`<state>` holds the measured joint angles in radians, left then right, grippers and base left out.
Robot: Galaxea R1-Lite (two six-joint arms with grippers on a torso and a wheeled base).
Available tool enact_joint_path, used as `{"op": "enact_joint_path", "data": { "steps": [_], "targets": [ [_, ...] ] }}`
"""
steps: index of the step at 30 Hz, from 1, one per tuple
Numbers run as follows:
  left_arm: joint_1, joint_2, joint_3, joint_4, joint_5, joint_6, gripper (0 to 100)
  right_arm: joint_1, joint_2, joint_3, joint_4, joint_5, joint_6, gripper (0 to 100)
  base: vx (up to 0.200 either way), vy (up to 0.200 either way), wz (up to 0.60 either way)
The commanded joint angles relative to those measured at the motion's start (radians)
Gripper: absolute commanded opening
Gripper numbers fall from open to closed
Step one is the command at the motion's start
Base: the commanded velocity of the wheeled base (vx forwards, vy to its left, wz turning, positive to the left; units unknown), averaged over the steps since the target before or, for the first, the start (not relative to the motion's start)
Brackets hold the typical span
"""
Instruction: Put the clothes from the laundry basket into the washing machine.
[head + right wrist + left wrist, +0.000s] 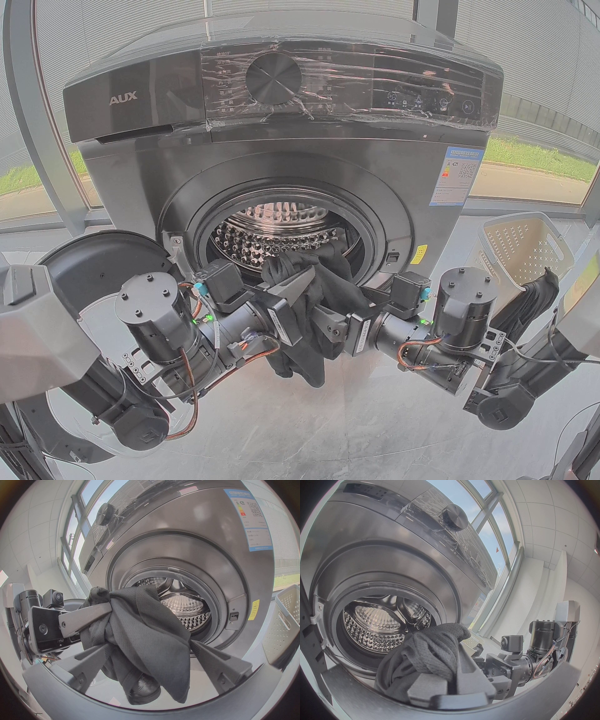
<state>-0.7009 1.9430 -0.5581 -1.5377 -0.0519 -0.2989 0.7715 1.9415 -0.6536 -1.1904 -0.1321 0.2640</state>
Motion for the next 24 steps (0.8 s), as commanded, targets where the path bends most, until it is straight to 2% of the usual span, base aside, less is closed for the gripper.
{"op": "enact_joint_path", "data": {
  "steps": [1,16,17,23,24],
  "targets": [
    [-0.006,-0.001,0.007,-0.001,-0.003,0.0,0,0.017,0.03,-0.011,-0.018,0.0,0.0,0,0.0,0.0,0.0],
    [0.001,0.002,0.017,0.001,-0.008,0.001,0,0.02,-0.015,0.008,-0.024,0.0,0.006,0,0.0,0.0,0.0],
    [0.001,0.002,0.017,0.001,-0.008,0.003,100,0.02,-0.019,0.014,-0.024,0.0,0.006,0,0.0,0.0,0.0],
    [0.009,0.008,0.018,0.002,-0.009,-0.003,100,0.023,-0.044,0.034,-0.023,-0.001,0.009,0,0.0,0.0,0.0],
    [0.032,0.027,0.018,-0.001,0.003,-0.002,100,0.02,-0.062,0.046,-0.017,-0.004,0.011,0,0.0,0.0,0.0]
  ]
}}
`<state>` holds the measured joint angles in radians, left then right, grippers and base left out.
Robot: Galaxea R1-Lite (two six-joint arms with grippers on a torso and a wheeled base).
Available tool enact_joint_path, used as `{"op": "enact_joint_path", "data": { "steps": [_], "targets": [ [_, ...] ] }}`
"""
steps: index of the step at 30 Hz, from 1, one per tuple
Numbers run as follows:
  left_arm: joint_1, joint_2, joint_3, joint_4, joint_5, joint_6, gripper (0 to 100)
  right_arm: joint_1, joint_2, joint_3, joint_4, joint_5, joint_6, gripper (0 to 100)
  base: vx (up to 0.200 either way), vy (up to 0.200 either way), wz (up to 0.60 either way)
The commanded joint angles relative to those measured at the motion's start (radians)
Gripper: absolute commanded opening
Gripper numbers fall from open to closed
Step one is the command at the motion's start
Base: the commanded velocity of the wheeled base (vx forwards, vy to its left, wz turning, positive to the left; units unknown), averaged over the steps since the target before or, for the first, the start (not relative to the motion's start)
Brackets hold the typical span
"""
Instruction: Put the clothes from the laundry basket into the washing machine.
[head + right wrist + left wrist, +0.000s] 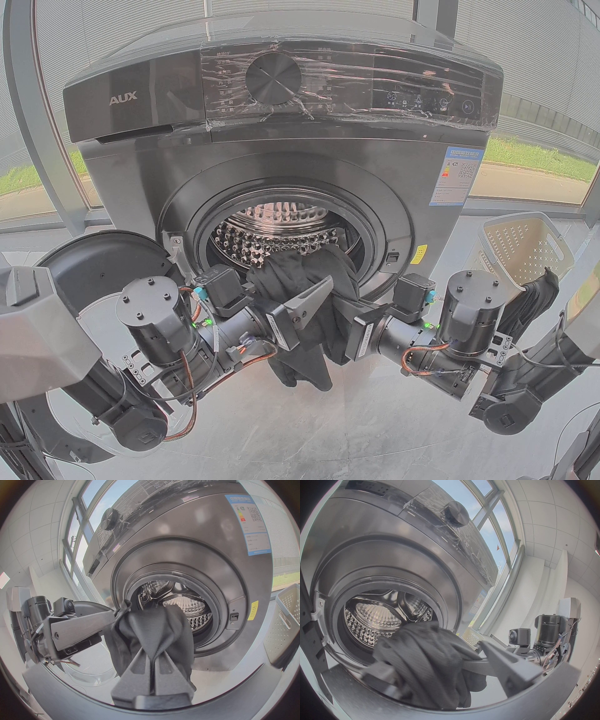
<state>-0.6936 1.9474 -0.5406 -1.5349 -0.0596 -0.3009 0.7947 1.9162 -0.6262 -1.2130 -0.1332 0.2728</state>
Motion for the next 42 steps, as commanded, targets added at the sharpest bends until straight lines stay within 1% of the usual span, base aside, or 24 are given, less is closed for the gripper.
{"op": "enact_joint_path", "data": {
  "steps": [1,6,10,14,21,22,26,32,35,42],
  "targets": [
    [0.034,0.027,0.002,-0.005,0.012,0.003,100,-0.005,-0.043,0.022,0.009,-0.005,0.003,0,0.0,0.0,0.0],
    [0.059,0.031,0.007,-0.013,0.012,0.003,100,-0.022,-0.068,0.037,0.015,-0.009,0.009,0,0.0,0.0,0.0],
    [0.051,0.03,0.014,-0.013,0.01,0.003,100,-0.022,-0.069,0.046,0.026,-0.014,0.022,0,0.0,0.0,0.0],
    [0.051,0.031,0.016,-0.014,0.01,0.005,100,-0.025,-0.069,0.046,0.03,-0.016,0.022,0,0.0,0.0,0.0],
    [0.06,0.025,0.019,-0.014,0.015,0.006,100,-0.089,-0.078,0.049,0.041,-0.034,0.019,0,0.0,0.0,0.0],
    [0.06,0.019,0.028,-0.014,0.015,0.008,100,-0.107,-0.089,0.052,0.066,-0.034,0.017,0,0.0,0.0,0.0],
    [0.062,0.004,0.036,-0.014,0.017,0.008,100,-0.134,-0.108,0.068,0.113,-0.036,0.02,0,0.0,0.0,0.0],
    [0.066,0.004,0.056,-0.014,0.018,0.011,100,-0.141,-0.112,0.077,0.116,-0.037,0.019,0,0.0,0.0,0.0],
    [0.066,0.005,0.057,-0.014,0.035,0.011,100,-0.141,-0.117,0.077,0.116,-0.051,0.019,0,0.0,0.0,0.0],
    [0.066,0.03,0.088,-0.014,0.038,0.014,100,-0.14,-0.138,0.079,0.118,-0.051,0.019,0,0.0,0.0,0.0]
  ]
}}
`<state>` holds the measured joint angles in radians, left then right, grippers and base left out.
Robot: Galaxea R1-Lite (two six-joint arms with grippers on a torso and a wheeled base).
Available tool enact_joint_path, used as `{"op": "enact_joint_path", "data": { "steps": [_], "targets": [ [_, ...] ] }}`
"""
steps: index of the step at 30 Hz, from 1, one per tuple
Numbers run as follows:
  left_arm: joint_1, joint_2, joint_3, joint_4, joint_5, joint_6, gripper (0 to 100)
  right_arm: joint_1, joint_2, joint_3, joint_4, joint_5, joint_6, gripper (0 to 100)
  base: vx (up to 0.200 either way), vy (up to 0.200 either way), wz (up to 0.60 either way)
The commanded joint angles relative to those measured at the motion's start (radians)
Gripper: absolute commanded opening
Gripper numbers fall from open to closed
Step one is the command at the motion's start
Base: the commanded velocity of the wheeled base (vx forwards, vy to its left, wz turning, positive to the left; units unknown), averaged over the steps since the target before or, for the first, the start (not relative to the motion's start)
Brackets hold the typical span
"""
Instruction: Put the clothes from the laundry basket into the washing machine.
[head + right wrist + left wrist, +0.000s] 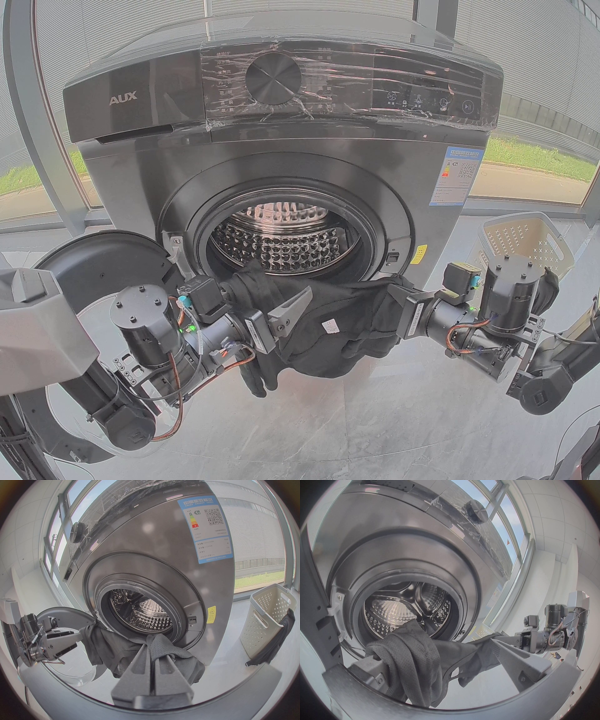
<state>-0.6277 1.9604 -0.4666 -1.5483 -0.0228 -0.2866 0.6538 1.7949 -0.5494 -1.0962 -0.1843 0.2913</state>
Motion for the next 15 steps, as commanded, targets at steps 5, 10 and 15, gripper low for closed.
{"op": "enact_joint_path", "data": {
  "steps": [5,10,15],
  "targets": [
    [0.0,0.032,0.025,-0.001,0.0,0.017,100,0.001,-0.029,0.008,0.002,0.0,0.0,0,0.0,0.0,0.0],
    [0.0,0.049,0.029,0.001,-0.002,0.043,100,0.007,-0.04,0.025,0.001,0.0,0.0,0,0.0,0.0,0.0],
    [0.003,0.089,0.043,0.001,0.0,0.044,100,0.013,-0.045,0.029,-0.001,0.002,0.0,0,0.0,0.0,0.0]
  ]
}}
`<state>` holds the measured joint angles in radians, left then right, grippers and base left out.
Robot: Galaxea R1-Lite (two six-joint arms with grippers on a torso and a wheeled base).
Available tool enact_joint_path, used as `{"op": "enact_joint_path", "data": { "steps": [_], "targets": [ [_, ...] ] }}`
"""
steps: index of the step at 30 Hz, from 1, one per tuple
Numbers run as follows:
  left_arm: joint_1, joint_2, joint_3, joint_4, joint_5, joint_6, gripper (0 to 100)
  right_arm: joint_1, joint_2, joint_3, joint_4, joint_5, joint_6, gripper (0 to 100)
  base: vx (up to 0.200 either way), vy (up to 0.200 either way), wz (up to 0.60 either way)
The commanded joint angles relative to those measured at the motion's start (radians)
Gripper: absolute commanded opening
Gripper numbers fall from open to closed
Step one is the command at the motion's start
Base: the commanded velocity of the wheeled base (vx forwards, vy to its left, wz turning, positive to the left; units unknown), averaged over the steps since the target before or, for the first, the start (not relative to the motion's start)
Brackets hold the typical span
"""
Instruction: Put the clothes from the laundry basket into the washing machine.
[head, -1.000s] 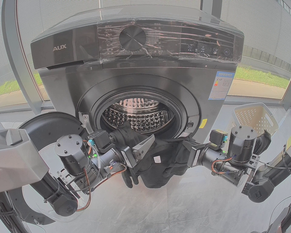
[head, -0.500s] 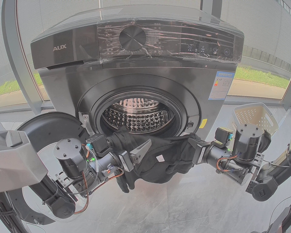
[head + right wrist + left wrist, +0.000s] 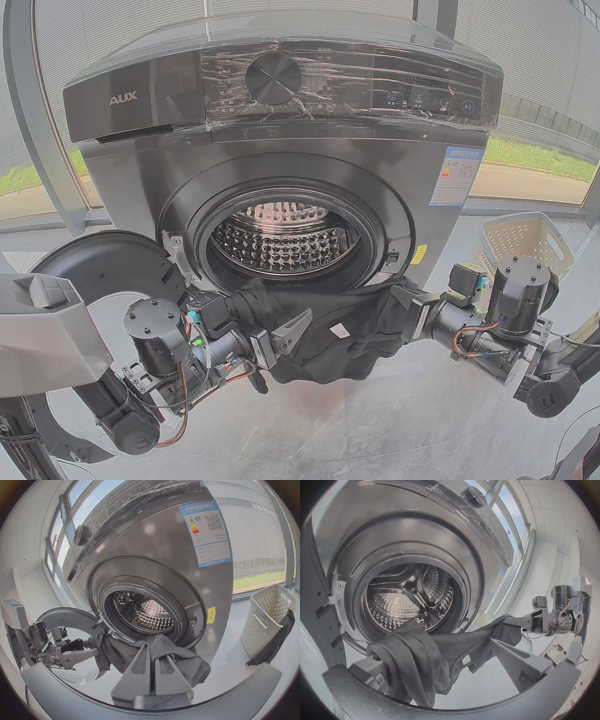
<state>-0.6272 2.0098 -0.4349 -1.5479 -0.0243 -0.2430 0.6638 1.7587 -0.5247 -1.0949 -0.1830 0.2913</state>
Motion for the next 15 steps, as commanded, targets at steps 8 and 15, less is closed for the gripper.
{"op": "enact_joint_path", "data": {
  "steps": [8,15],
  "targets": [
    [0.008,0.115,0.044,-0.001,-0.008,0.016,100,0.019,-0.039,0.011,-0.003,0.01,0.0,0,0.0,0.0,0.0],
    [0.006,0.178,0.039,-0.001,-0.011,0.053,100,0.034,-0.045,0.006,-0.003,0.008,0.002,0,0.0,0.0,0.0]
  ]
}}
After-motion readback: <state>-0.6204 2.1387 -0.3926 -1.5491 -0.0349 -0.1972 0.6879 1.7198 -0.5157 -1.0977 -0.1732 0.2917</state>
